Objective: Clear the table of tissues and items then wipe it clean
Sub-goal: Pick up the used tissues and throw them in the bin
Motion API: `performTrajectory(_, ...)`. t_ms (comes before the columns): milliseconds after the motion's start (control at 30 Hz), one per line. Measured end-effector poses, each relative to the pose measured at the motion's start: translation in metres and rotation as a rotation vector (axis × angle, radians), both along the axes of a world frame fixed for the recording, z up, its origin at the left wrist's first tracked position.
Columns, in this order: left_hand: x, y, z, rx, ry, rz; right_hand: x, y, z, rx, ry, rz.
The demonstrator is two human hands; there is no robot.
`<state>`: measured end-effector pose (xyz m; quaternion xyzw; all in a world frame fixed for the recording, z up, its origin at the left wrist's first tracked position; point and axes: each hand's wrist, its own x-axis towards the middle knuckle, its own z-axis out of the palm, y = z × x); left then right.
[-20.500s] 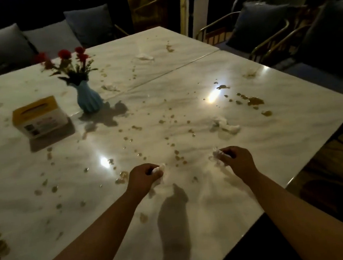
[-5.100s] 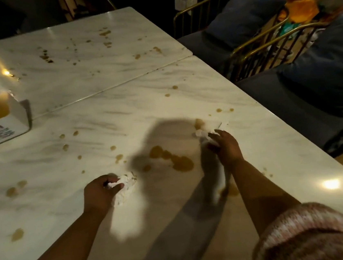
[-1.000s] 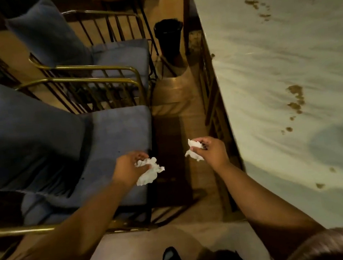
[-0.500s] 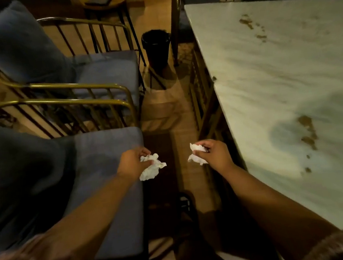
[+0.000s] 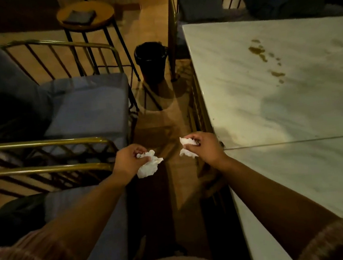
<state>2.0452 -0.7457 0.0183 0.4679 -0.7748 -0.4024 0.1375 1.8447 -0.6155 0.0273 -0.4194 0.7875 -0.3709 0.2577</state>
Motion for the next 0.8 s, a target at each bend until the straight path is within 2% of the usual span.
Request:
performTrajectory(400, -0.136, -0.263, -0.003, 0.074, 0.042, -0.024, -0.143, -0.269, -0.022, 0.017, 0.017, 0.009)
performTrajectory(500, -0.177, -0.329, 0.005, 0.053, 0.005, -0.030, -0.182, -0.334, -0.020, 0.000, 0.009, -0.025)
performTrajectory(800, -0.327, -0.504, -0.001, -0.032, 0.044, -0.044, -0.320, -0.504, -0.027, -0.045, -0.039, -0.062)
